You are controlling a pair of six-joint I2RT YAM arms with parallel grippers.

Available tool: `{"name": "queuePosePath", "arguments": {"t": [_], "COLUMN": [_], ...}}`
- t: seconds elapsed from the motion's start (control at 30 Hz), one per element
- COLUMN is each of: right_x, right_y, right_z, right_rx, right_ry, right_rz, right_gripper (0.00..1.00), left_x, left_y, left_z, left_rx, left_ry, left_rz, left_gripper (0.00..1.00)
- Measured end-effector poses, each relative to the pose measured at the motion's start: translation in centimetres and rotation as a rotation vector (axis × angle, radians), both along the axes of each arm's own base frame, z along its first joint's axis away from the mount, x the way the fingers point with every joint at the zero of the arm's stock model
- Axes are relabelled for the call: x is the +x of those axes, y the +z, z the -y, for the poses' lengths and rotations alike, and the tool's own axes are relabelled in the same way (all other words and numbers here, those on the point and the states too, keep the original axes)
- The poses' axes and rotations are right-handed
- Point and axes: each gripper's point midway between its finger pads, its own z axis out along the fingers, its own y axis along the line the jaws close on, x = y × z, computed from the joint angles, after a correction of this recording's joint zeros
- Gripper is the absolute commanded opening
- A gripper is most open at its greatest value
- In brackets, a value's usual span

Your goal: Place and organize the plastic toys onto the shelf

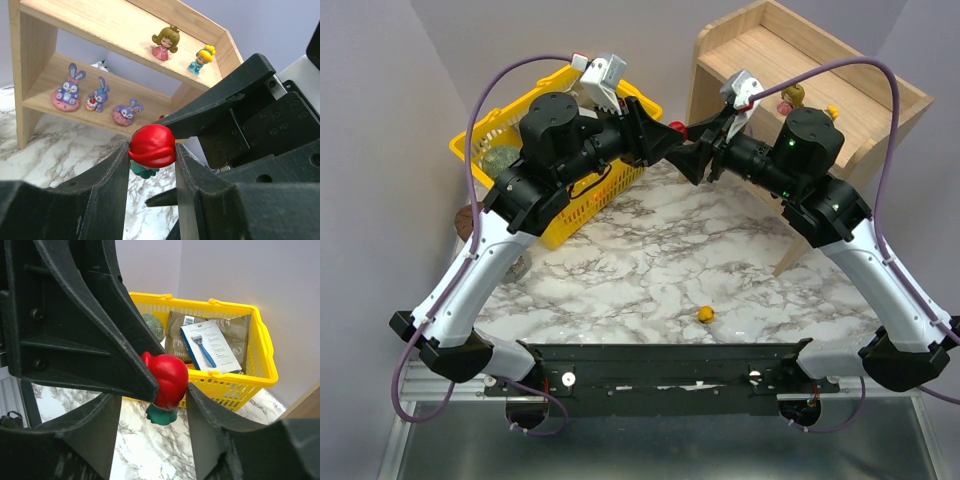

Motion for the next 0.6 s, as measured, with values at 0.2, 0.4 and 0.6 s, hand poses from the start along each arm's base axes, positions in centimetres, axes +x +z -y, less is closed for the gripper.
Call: {"name": "queuePosePath", "arguments": {"t": [0.2,0.4,0.6], "right_x": [0.8,1.4,1.5], "right_y": [-0.3,-0.6,-0.2], "right_z": [0.3,0.6,0.7], "right_rx": [-0.009,-0.019,-0.011], "right_ry": [-0.042,-0.076,-0.085], "right_rz": [-0.002,-0.005,-0.002], "right_gripper": [0.33,0.01,0.01], "left_x": [0.3,0.9,1.0], "left_y": [-0.1,0.1,0.5], "left_z": [-0.2,-0.5,-0.7], "left_rx": [0.01,0.021,0.025], "left_ry": [0.017,0.048,0.053], "left_rz": [-0.01,0.003,0.023], "left_gripper": [0.0,0.08,0.26]}}
